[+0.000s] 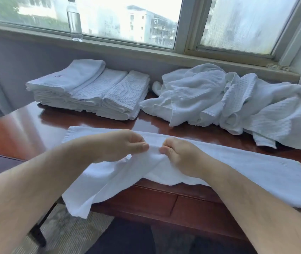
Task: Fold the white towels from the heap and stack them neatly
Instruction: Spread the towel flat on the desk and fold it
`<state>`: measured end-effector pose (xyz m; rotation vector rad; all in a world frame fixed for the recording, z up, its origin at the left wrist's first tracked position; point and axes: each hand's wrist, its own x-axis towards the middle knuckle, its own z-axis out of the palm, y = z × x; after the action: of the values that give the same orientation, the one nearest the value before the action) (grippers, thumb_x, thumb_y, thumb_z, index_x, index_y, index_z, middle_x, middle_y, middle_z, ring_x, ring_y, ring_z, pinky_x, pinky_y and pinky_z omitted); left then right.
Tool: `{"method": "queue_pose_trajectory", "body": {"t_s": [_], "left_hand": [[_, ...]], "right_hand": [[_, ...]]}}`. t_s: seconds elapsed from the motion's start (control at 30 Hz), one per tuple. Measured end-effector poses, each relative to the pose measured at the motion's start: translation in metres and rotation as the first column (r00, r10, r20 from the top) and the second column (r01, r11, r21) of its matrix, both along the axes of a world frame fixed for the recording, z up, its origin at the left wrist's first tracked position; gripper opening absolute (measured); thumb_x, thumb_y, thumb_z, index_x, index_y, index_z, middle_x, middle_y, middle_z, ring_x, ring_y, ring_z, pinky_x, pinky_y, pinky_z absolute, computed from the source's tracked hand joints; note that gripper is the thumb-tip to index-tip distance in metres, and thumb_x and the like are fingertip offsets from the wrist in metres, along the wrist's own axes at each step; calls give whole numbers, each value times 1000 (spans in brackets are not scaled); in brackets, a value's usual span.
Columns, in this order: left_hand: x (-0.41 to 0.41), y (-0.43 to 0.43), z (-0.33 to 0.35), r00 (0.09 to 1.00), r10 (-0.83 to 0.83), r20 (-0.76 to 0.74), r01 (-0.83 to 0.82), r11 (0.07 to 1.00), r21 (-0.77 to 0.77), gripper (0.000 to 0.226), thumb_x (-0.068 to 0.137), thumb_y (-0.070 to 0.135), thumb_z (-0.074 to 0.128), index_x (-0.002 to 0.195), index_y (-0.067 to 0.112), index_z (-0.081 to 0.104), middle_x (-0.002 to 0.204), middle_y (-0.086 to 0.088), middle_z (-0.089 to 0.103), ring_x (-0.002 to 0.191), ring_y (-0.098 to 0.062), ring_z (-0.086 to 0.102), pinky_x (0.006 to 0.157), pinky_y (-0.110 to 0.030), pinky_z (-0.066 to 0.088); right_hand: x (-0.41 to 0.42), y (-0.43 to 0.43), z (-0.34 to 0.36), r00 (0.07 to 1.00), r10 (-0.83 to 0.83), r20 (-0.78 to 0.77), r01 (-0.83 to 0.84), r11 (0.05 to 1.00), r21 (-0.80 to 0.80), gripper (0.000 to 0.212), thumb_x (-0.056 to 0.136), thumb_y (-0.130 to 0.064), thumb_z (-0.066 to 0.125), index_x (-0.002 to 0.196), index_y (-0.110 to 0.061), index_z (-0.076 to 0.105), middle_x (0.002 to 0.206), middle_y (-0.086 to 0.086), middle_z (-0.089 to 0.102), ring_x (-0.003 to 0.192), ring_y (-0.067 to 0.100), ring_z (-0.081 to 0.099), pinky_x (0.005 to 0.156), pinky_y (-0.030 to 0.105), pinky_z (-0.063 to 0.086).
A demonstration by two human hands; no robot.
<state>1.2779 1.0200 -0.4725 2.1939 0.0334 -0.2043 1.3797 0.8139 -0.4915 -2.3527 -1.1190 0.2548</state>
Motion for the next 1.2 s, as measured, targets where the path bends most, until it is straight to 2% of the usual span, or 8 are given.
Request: {"method": "queue_pose_trajectory", "body": {"t_s": [0.23,0.37,0.53,0.63,0.77,0.97,1.07,1.2], "left_hand": [[-16,12,12,991,-123,-49,119,990,-76,30,85,47,72,107,28,68,67,14,60,60,-7,51,58,-19,42],[-28,21,14,952,-197,-235,265,915,305,3,84,30,68,81,30,68,65,18,59,59,-2,54,60,-18,40],[-41,51,16,969,65,-238,-15,978,207,21,89,12,51,82,25,67,75,7,62,70,-8,59,71,-28,50],[-46,71,11,966,216,-145,-134,892,431,17,96,36,51,87,37,65,77,8,64,57,-10,56,56,-23,43],[-41,88,3,973,231,32,-217,851,479,28,98,45,54,75,29,60,68,5,54,55,-15,48,50,-25,40],[-42,101,14,980,195,37,-194,896,401,6,87,38,70,84,34,69,68,8,63,55,-17,58,51,-33,51],[-54,115,19,984,152,-95,-74,829,554,18,79,22,65,90,36,70,82,1,70,73,-28,69,61,-44,59],[-58,143,5,959,281,39,-246,754,609,11,95,31,55,84,30,59,78,11,60,56,1,59,48,-15,42]], "right_hand": [[13,-1,0,963,-102,250,113,993,-28,24,106,-46,35,90,-29,42,78,-11,52,72,5,48,59,24,33],[17,-2,-1,931,-111,349,125,992,-17,24,105,-44,35,87,-30,40,74,-10,52,68,4,47,56,25,30],[27,-2,-1,951,-138,276,180,975,-133,36,102,-36,42,68,-22,46,72,-6,55,70,10,50,58,28,32],[30,2,0,961,-186,205,226,956,-189,35,99,-30,43,67,-14,43,72,-2,53,69,16,47,58,34,33],[21,21,7,942,-141,306,263,874,-408,22,102,-25,38,93,-19,58,101,1,52,97,24,49,84,38,41],[-28,105,17,998,61,31,-57,992,-114,62,92,-64,53,143,-29,48,130,-8,58,117,14,53,97,32,42],[-35,134,14,987,148,63,-125,952,-279,36,89,-53,62,110,-23,67,103,-7,67,90,14,59,68,28,46],[-26,151,9,989,145,-12,-144,964,-226,26,91,-31,56,71,-17,46,70,-3,52,62,16,49,51,28,38]]}}
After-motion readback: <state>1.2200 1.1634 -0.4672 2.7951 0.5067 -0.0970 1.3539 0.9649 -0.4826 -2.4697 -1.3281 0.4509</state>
